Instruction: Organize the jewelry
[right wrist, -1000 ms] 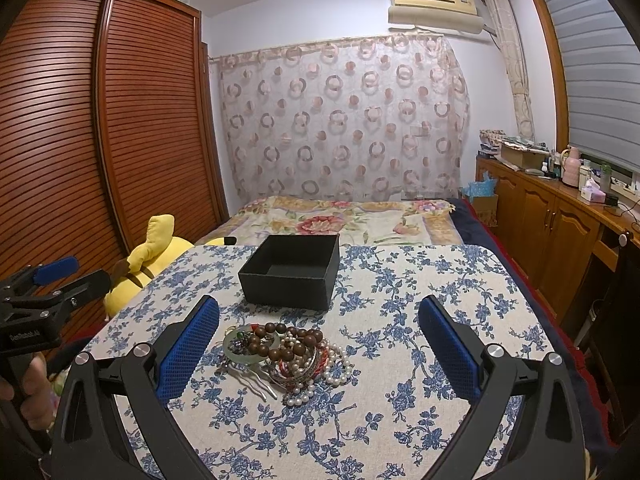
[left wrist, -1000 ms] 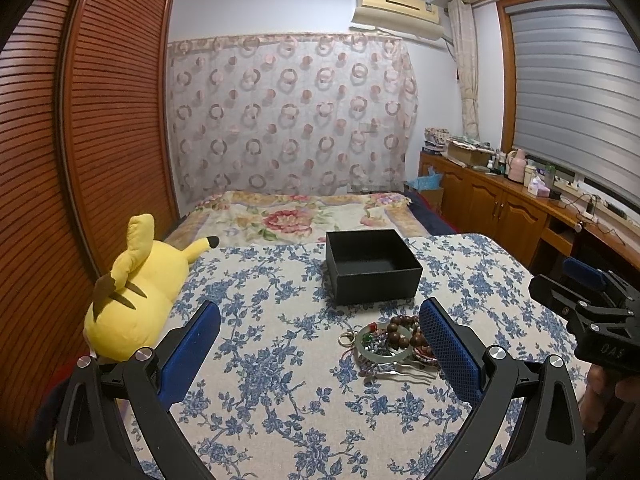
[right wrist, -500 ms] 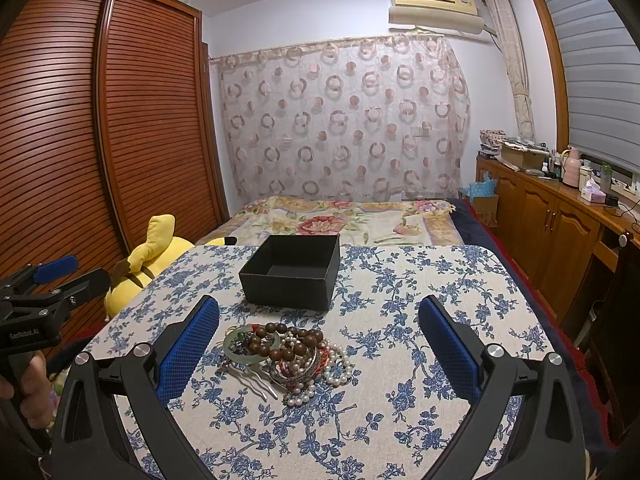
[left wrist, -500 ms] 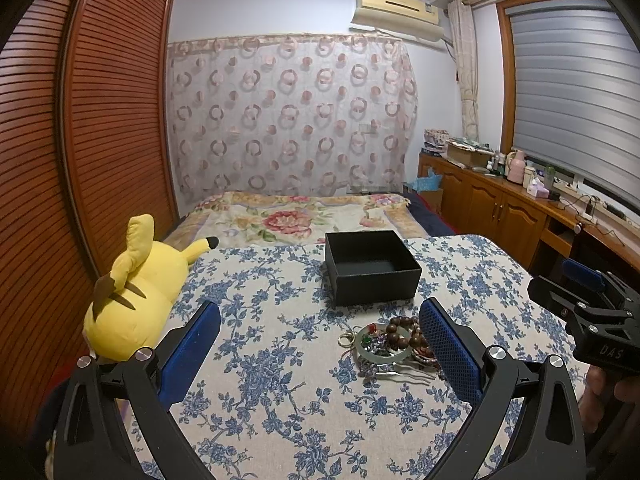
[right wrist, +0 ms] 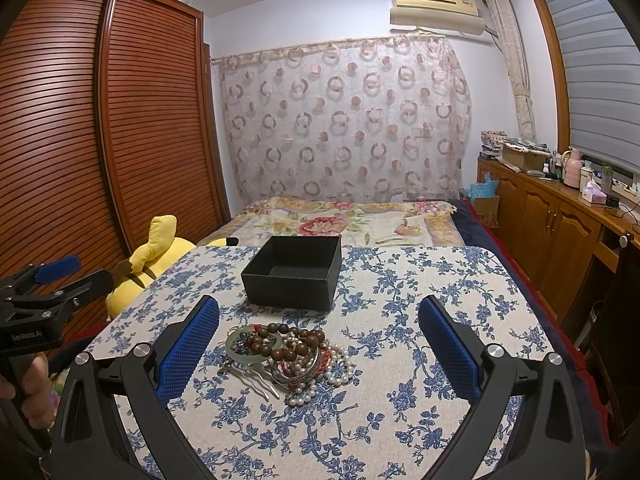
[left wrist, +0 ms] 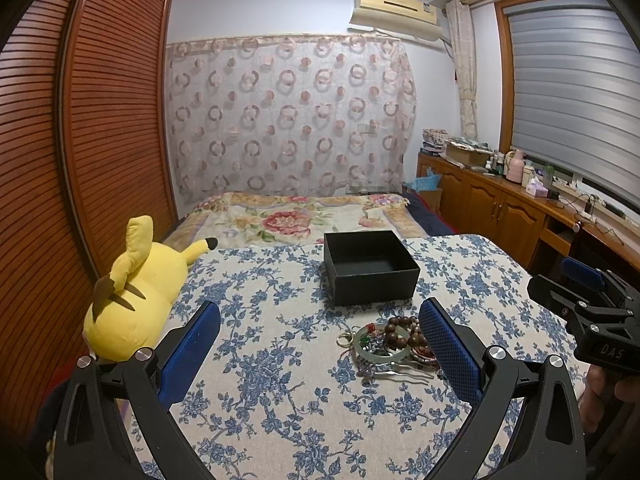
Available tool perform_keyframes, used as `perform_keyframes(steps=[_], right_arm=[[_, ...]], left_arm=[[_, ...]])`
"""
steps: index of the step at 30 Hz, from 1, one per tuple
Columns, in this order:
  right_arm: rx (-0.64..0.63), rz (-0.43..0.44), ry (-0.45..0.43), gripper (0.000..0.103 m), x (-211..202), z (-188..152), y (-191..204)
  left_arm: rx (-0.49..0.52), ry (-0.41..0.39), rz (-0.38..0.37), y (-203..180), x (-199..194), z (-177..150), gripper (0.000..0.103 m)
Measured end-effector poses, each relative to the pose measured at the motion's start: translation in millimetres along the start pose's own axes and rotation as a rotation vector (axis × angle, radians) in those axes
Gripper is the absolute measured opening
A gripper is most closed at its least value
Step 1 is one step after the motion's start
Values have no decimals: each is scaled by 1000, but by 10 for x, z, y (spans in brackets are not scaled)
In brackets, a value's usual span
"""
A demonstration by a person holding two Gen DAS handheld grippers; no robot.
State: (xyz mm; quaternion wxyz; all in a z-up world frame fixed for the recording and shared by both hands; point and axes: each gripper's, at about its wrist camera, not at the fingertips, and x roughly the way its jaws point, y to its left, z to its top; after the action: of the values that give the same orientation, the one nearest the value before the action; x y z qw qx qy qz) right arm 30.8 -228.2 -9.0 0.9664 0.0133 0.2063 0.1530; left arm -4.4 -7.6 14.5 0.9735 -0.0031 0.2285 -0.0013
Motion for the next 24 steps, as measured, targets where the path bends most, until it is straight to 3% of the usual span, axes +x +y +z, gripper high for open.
perform_keyframes(steps=[10,20,24], right_arm=[[-2,5,5,101,27,-34,53],[-38,35,43,100,123,-99,10],[-47,60,67,90,200,-159,-58]], left_arm=[[4,5,-5,-10,15,-31,97],[2,69,-44,29,260,-235,97],[7,101,-63,32,357,-320,96]])
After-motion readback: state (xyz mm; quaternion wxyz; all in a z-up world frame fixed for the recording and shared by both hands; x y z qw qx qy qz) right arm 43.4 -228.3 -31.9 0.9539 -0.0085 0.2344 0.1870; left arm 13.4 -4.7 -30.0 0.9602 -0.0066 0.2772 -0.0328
